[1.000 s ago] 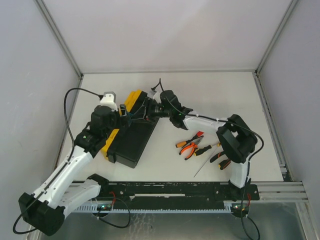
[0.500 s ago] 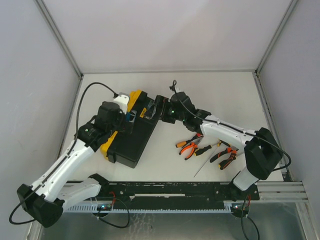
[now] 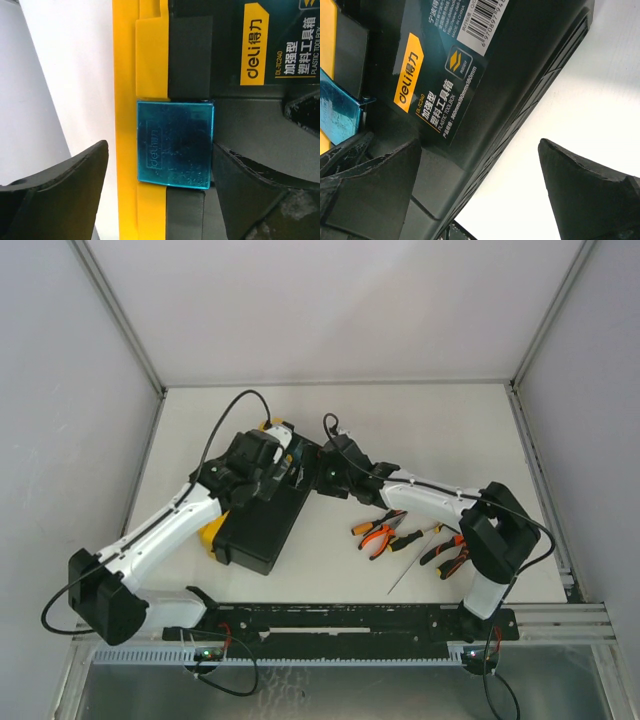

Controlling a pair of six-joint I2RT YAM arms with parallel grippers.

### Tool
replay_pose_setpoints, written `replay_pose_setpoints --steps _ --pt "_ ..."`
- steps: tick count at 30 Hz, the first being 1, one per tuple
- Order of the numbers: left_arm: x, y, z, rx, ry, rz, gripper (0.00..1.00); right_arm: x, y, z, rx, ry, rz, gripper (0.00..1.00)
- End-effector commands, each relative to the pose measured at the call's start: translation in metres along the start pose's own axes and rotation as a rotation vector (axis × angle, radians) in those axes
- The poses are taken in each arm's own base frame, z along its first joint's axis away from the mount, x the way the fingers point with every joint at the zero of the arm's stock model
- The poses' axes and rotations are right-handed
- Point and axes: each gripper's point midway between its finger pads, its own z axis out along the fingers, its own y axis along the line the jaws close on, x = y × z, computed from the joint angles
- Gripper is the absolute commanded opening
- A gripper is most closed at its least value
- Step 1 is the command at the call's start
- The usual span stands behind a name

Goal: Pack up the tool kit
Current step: Open the toolbox at the center of the board.

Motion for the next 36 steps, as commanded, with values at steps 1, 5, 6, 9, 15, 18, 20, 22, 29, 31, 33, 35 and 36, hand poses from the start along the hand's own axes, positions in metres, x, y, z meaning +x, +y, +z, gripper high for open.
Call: replay_pose_setpoints --steps 1,5,6,9,15,18,20,22,29,31,33,35,36 --pt "-0.011 0.013 0.002 -0.081 0.028 0.091 0.80 -0.012 0.010 0.002 -0.003 -0.049 -0.013 1.00" --pt "-0.001 0.000 0.009 -0.049 0.085 0.161 0.57 -0.010 0.012 0.008 -0.025 -0.034 -0.009 1.00" --pt "0.001 -0.004 0.011 -0.043 0.091 0.167 0.53 -0.010 0.013 0.009 -0.028 -0.034 -0.010 1.00" --pt "0.010 -0.012 0.017 -0.030 0.143 0.194 0.45 -0.006 0.012 0.013 -0.039 -0.016 -0.010 1.00" --pt "-0.003 -0.009 0.010 -0.028 0.105 0.158 0.28 -0.017 0.026 0.010 -0.074 -0.040 -0.030 1.00" --pt "-0.012 -0.005 0.004 -0.030 0.070 0.144 0.21 -0.021 0.030 0.009 -0.083 -0.057 -0.039 1.00" --pt "-0.016 -0.003 -0.001 -0.037 0.049 0.135 0.16 -0.022 0.027 0.012 -0.068 -0.055 -0.037 1.00" --pt "-0.019 0.001 -0.003 -0.060 0.029 0.128 0.11 -0.020 0.015 0.019 -0.003 -0.042 -0.040 1.00" --pt "-0.014 0.001 0.002 -0.076 0.052 0.165 0.19 0.004 -0.012 0.040 0.145 0.000 -0.088 0.99" --pt "-0.010 0.004 0.002 -0.093 0.071 0.174 0.37 0.006 -0.019 0.039 0.180 -0.001 -0.086 0.99" --pt "-0.008 0.008 0.003 -0.121 0.070 0.187 0.46 0.008 -0.024 0.040 0.193 0.002 -0.087 0.99" --pt "-0.006 0.018 0.004 -0.185 0.078 0.197 0.52 0.011 -0.026 0.044 0.191 0.014 -0.084 0.99" --pt "-0.005 0.021 0.004 -0.206 0.085 0.200 0.52 0.013 -0.027 0.046 0.189 0.024 -0.076 0.99"
